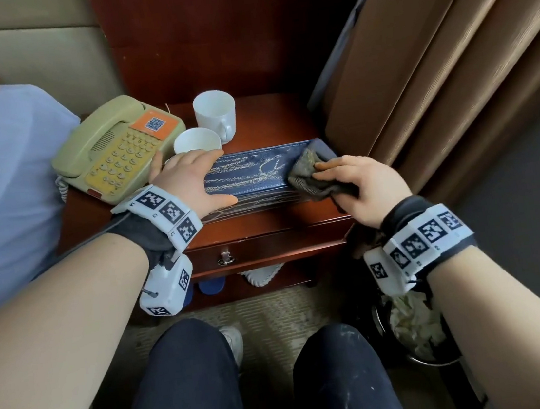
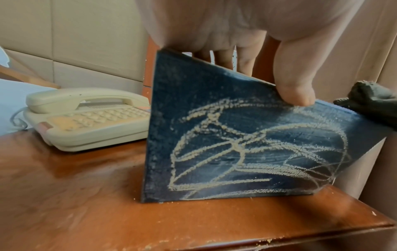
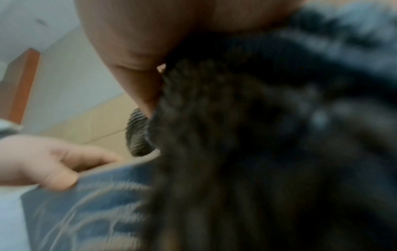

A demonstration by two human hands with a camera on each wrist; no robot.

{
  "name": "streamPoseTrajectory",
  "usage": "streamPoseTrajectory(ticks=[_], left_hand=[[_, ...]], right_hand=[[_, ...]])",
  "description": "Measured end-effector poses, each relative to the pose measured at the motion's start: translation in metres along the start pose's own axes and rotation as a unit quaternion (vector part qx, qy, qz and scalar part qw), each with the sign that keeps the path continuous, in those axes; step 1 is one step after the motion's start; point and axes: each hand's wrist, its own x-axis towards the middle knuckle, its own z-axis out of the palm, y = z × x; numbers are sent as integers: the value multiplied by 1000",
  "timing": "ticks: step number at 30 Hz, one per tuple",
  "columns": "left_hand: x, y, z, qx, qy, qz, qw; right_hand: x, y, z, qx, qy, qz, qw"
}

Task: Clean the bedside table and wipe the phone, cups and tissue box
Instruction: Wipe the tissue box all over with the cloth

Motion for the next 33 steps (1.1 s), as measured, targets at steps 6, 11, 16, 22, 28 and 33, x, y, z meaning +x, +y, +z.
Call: streamPoseTrajectory(ticks=[6,11,16,22,28,33], left_hand=[[0,0,-1,-11,-3,2,1000],[4,-2,-2,-11,-10,3,1000],[6,-3,-2,-6,-12,6,1000],[3,-3,-1,-8,-7,9,1000],[3,-4,-4,-9,-17,10,1000],[1,-4,-6,-8,-10,17,1000]], right_hand=[[39,-7,-25,9,109,184,977],[44,-41,20,-53,-62,139,987],[17,-41,7,-26,-75,-2,997],[58,-39,-7,6,10,200,980],[49,-62,9,-129,-173,100,971],[41,-68,8,-101,-118,180,971]])
